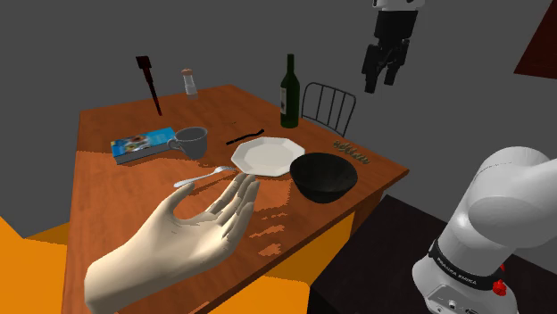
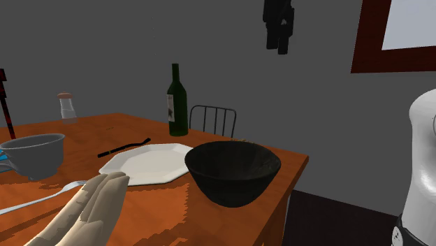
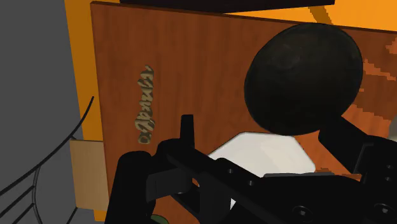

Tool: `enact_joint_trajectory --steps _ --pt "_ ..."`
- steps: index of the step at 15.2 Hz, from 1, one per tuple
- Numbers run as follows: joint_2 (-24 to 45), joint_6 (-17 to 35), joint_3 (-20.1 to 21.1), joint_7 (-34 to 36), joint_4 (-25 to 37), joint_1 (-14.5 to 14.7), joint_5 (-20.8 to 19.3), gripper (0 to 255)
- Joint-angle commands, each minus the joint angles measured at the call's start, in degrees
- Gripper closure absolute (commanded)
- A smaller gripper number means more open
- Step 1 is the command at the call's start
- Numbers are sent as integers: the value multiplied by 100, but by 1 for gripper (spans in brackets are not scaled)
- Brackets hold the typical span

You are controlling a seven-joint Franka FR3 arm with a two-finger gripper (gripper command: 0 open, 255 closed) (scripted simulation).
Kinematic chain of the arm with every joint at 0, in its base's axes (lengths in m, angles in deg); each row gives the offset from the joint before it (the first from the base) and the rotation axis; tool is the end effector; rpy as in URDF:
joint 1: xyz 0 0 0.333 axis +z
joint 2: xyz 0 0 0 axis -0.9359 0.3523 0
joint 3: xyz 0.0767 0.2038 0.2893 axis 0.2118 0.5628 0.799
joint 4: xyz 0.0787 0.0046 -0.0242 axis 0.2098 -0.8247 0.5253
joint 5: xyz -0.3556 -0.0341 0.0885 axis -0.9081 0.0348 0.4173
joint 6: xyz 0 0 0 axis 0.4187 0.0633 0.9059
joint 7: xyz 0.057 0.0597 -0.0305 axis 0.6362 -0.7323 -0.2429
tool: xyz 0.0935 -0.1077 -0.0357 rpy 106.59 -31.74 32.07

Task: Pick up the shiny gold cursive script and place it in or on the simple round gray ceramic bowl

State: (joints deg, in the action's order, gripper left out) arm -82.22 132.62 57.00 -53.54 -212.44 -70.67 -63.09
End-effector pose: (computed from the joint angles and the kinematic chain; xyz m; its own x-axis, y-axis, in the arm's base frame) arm 0.2423 -0.0403 0.6049 0.9968 -0.0783 0.0160 -0.0786 -0.9967 0.0193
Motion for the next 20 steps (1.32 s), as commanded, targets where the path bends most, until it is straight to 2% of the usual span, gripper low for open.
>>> enact_joint_trajectory --steps 1,11,20 --pt "0 0 0 0 0 0 0 0" --pt "564 1917 -772 -711 -1237 -177 -466 0" --pt "1935 3821 -1559 -1413 -1658 -242 -675 0"
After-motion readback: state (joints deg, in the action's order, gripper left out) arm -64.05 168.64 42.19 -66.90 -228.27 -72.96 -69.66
